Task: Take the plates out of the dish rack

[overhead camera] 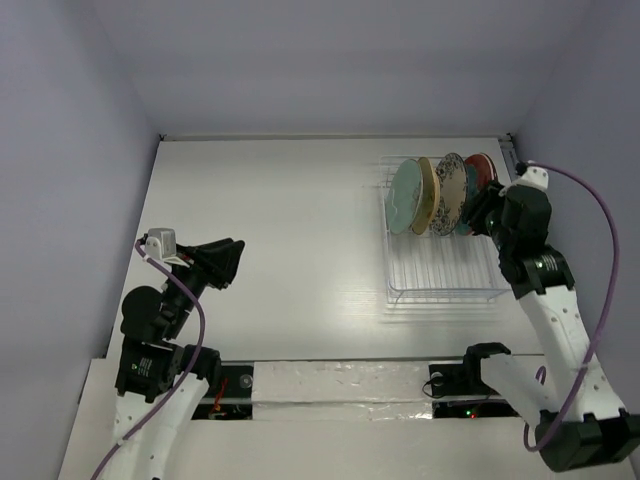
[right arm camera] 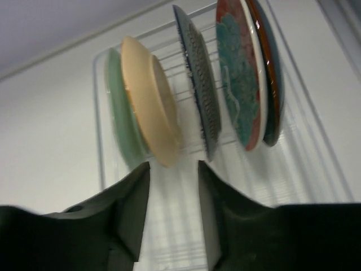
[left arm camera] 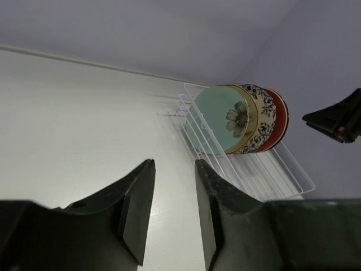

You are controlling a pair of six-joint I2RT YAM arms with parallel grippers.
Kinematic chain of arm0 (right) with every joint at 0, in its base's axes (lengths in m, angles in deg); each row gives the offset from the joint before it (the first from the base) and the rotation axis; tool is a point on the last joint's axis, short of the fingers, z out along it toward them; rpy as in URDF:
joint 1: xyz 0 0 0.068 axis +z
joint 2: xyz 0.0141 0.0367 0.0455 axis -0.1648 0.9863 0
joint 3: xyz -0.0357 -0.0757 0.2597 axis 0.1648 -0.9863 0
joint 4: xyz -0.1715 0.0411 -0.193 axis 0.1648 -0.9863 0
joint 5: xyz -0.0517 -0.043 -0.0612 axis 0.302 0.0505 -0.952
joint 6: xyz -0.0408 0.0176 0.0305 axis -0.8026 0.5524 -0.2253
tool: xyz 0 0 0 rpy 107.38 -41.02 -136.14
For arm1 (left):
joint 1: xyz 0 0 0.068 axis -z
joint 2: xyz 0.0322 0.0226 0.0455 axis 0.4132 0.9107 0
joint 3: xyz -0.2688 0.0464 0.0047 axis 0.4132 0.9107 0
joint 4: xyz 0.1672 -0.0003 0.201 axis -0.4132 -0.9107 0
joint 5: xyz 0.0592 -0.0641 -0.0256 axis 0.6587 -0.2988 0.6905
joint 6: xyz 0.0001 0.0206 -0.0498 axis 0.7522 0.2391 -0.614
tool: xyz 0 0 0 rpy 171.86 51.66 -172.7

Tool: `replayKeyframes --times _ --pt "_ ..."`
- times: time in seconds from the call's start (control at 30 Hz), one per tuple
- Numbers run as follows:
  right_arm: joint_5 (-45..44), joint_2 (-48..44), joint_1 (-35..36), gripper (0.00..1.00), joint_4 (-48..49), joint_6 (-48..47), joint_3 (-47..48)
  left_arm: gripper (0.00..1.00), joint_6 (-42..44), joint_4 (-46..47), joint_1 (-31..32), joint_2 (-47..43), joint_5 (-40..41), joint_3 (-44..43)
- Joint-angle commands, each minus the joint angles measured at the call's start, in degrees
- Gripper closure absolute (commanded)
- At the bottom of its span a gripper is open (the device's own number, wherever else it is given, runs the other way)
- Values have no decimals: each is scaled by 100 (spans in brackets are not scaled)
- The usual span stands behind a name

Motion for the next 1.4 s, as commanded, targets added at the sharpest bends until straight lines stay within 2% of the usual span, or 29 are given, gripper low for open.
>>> replayKeyframes --times 0.0,0.1,0.2,0.47,0.57,0.73,0.87,0.9,0.97,1.17,1.37 --pt "-489 543 -13 51 557 -193 515 66 13 218 43 -57 13 11" --pt "-867 1202 -13 41 645 -211 639 56 13 227 43 -84 -4 20" --pt "-1140 1737 -13 39 768 -237 762 54 13 236 43 -119 -4 20" --pt "-1632 3092 -13 43 733 -343 1447 53 13 245 148 -93 -13 29" --pt "-1668 3618 -13 47 611 -396 1824 52 5 254 149 -84 -22 37" --pt "-1922 4121 -13 61 417 -475 2212 52 -4 219 149 -128 48 11" --pt "-1967 4087 -13 78 408 -536 2238 52 -22 192 149 -128 110 11" --pt "-1958 4069 -13 90 391 -606 2256 52 -13 201 149 -128 101 11" --pt "-1967 4078 -13 100 295 -642 2404 52 -22 201 149 -128 101 20" --pt "-1975 3823 137 100 128 -1142 2957 52 -22 210 149 -154 119 11" --pt "-2494 3797 408 100 -505 -1731 3846 52 -22 210 149 -163 119 11"
